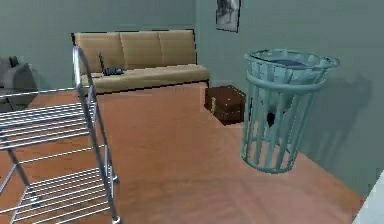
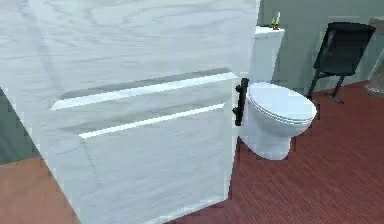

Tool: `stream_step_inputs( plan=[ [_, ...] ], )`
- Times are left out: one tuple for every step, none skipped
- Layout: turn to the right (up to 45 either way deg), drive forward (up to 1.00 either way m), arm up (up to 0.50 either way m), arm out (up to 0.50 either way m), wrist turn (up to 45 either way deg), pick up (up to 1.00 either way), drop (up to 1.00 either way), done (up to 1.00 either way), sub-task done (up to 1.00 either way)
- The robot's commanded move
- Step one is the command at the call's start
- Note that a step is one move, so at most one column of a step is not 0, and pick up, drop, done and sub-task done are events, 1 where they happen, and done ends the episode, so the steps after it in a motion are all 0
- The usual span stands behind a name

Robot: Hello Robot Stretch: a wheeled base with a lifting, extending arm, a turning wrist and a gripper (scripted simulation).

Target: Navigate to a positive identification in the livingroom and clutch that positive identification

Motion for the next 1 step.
stream_step_inputs(
  plan=[
    [0.0,1.00,0.00,0.00,0.0,0.00,0.00,0.00,0.00]
  ],
)
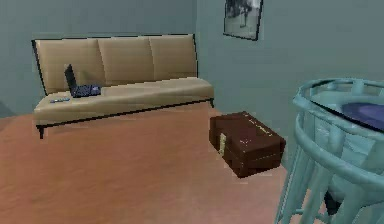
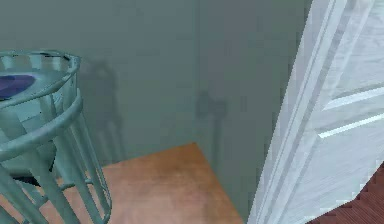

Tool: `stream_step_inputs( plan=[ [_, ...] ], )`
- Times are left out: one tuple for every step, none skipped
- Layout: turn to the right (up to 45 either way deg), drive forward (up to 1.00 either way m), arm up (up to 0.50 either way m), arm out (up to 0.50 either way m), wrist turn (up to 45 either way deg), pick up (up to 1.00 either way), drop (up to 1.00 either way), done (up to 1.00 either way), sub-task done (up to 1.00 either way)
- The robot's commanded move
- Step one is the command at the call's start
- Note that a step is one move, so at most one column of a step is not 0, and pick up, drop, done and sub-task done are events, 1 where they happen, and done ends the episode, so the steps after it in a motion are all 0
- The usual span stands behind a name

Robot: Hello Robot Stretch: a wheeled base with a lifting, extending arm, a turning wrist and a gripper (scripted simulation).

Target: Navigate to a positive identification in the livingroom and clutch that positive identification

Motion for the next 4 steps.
stream_step_inputs(
  plan=[
    [-18.0,0.00,0.00,0.00,0.0,0.00,0.00,0.00,0.00],
    [0.0,0.75,0.00,0.00,0.0,0.00,0.00,0.00,0.00],
    [-42.0,0.00,0.00,0.00,0.0,0.00,0.00,0.00,0.00],
    [0.0,0.50,0.00,0.00,0.0,0.00,0.00,0.00,0.00]
  ],
)
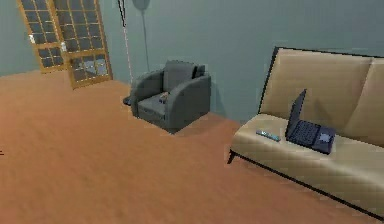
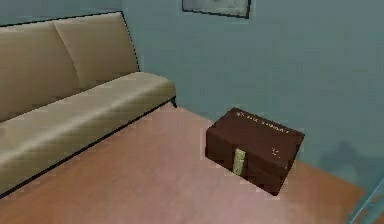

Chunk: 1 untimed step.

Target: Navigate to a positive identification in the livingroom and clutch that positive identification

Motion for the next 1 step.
stream_step_inputs(
  plan=[
    [-21.0,0.00,0.00,0.00,0.0,0.00,0.00,0.00,0.00]
  ],
)
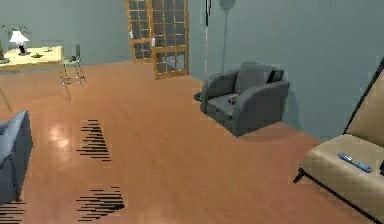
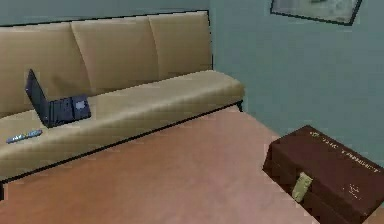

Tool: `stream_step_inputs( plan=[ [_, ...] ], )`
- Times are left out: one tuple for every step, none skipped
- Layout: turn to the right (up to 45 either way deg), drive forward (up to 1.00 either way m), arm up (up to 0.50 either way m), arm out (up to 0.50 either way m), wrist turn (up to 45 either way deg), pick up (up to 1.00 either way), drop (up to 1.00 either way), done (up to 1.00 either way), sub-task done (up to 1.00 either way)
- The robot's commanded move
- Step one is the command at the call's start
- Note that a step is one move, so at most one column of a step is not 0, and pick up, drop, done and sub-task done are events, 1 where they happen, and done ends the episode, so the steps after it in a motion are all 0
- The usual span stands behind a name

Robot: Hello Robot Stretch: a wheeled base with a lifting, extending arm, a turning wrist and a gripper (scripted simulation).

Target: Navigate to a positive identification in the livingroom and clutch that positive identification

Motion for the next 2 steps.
stream_step_inputs(
  plan=[
    [0.0,1.00,0.00,0.00,0.0,0.00,0.00,0.00,0.00],
    [-3.0,0.00,0.00,0.00,0.0,0.00,0.00,0.00,0.00]
  ],
)
